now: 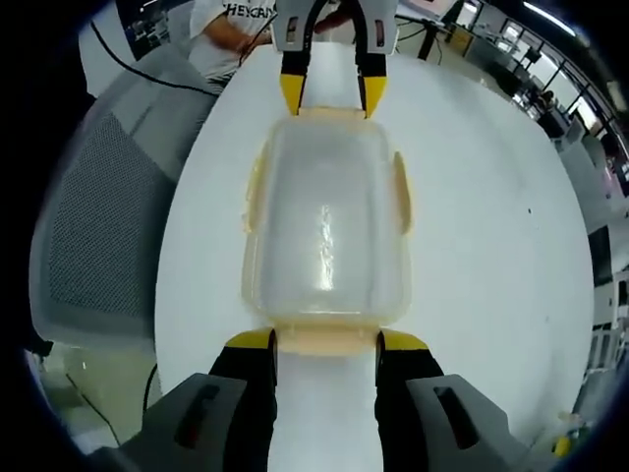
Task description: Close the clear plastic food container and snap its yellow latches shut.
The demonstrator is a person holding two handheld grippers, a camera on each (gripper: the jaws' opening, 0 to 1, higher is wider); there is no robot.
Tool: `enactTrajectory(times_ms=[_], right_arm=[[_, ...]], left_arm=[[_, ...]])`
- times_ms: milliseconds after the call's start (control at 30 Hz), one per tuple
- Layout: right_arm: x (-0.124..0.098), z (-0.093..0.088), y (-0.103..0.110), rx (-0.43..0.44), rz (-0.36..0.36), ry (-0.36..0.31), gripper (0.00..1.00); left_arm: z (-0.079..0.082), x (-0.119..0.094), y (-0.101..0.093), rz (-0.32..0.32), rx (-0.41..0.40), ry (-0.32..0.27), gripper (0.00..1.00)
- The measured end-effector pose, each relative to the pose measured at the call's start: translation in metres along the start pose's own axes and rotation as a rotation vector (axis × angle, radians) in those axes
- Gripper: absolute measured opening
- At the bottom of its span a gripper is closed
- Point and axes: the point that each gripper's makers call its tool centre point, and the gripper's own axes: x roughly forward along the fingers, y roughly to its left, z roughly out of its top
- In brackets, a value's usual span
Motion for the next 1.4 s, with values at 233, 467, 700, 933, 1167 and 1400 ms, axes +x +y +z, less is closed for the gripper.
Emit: enactTrajectory(times_ms=[233, 467, 700, 933, 1167, 1400], right_arm=[[0.002, 0.000, 0.002, 0.012, 0.004, -0.017, 0.35], [0.004, -0.001, 0.003, 0.030, 0.005, -0.041, 0.36], [0.006, -0.001, 0.003, 0.030, 0.018, -0.044, 0.36], [0.007, -0.001, 0.003, 0.038, 0.040, -0.050, 0.36], [0.006, -0.003, 0.002, 0.033, 0.031, -0.066, 0.37], [0.008, -0.002, 0.003, 0.040, 0.035, -0.060, 0.38]], left_arm=[[-0.002, 0.003, 0.000, -0.010, 0.005, 0.017, 0.33], [-0.002, 0.006, -0.001, -0.022, 0.003, 0.013, 0.33], [-0.002, 0.011, -0.002, -0.042, 0.024, 0.023, 0.33], [-0.002, 0.010, -0.001, -0.045, 0.037, 0.033, 0.33], [-0.003, 0.011, -0.001, -0.046, 0.031, 0.041, 0.33], [-0.003, 0.010, -0.002, -0.035, 0.035, 0.046, 0.34]])
